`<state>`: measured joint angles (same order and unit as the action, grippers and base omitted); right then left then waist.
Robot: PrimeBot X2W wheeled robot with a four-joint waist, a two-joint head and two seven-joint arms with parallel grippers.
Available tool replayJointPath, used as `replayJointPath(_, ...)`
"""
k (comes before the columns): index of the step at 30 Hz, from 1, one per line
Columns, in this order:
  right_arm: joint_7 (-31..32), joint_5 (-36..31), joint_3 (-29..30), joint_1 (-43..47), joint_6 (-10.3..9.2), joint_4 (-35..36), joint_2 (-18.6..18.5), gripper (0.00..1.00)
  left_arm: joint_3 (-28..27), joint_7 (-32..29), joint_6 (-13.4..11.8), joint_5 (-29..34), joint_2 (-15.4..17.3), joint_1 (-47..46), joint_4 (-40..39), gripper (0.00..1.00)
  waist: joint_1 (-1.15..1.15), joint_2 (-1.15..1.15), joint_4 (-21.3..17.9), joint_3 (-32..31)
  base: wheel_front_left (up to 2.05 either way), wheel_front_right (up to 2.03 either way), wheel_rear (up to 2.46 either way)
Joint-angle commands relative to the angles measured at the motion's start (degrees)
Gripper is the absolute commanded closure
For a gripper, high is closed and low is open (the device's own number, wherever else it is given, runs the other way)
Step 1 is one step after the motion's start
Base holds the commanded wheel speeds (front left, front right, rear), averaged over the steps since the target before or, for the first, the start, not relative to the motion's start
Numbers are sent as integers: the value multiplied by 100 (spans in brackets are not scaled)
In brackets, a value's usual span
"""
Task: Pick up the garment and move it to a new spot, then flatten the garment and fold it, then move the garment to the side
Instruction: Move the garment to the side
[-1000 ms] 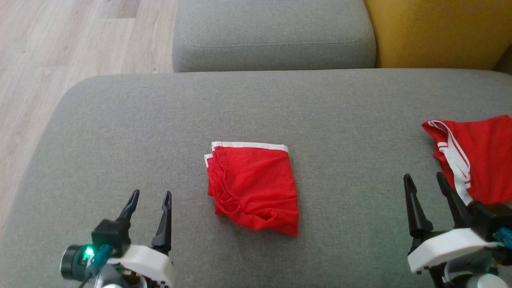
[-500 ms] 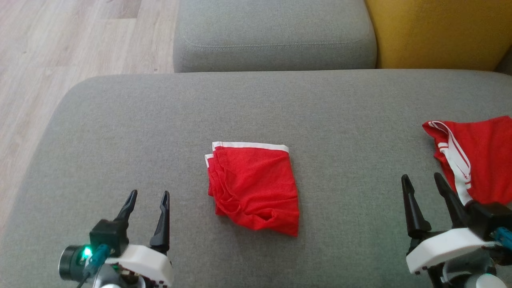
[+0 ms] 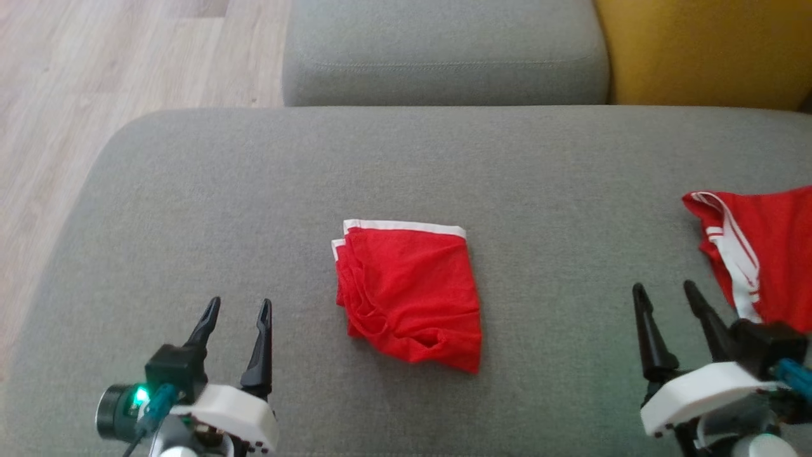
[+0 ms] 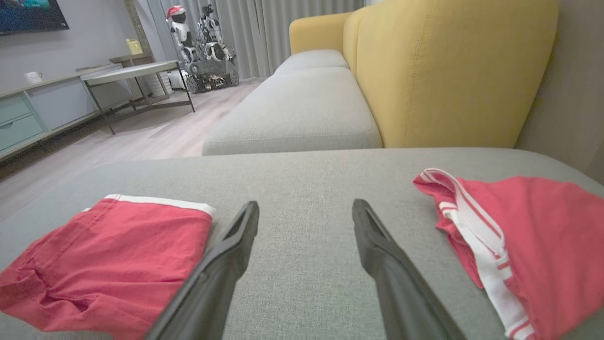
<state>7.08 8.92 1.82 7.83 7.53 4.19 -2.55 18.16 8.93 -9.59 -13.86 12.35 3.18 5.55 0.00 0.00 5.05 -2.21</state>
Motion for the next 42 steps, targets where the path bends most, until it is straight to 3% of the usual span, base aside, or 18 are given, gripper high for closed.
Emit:
replayJointPath(1,-1,-18,-157,-309,-4,94,-35,0,-159,61,-15,-19,89,-402,-227,0,0,0,60,66,0,0,0)
replayJointPath(9,-266,299,-857,-1105,-4,-1156,-34,0,-36,182,19,15,-4,-713,-209,0,0,0,458,539,0,0,0)
replayJointPath(17,-528,688,-1734,-2072,-4,-2903,-33,0,83,339,64,30,-168,-1068,-63,0,0,0,770,963,0,0,0)
replayJointPath(26,-203,1304,-2633,-2682,-4,-4294,-33,0,123,467,70,22,-262,-1265,116,0,0,0,833,1159,0,0,0)
replayJointPath(27,-216,1396,-2698,-2716,-4,-4352,-33,54,125,476,69,20,-267,-1272,130,0,0,0,824,1158,0,0,0)
replayJointPath(28,-221,1434,-2762,-2752,-4,-4418,-33,95,127,484,68,19,-269,-1276,144,0,0,0,808,1156,0,0,0)
replayJointPath(29,-213,1483,-2825,-2782,-4,-4469,-33,100,127,491,66,17,-269,-1280,155,0,0,0,785,1152,0,0,0)
replayJointPath(35,-440,1453,-3015,-2970,-4,-4460,-66,100,107,524,40,14,-238,-1271,154,0,0,0,530,1101,0,0,0)
replayJointPath(42,-517,1215,-3165,-3002,-4,-3980,-519,100,82,539,12,7,-180,-1239,70,0,0,0,31,1084,0,0,0)
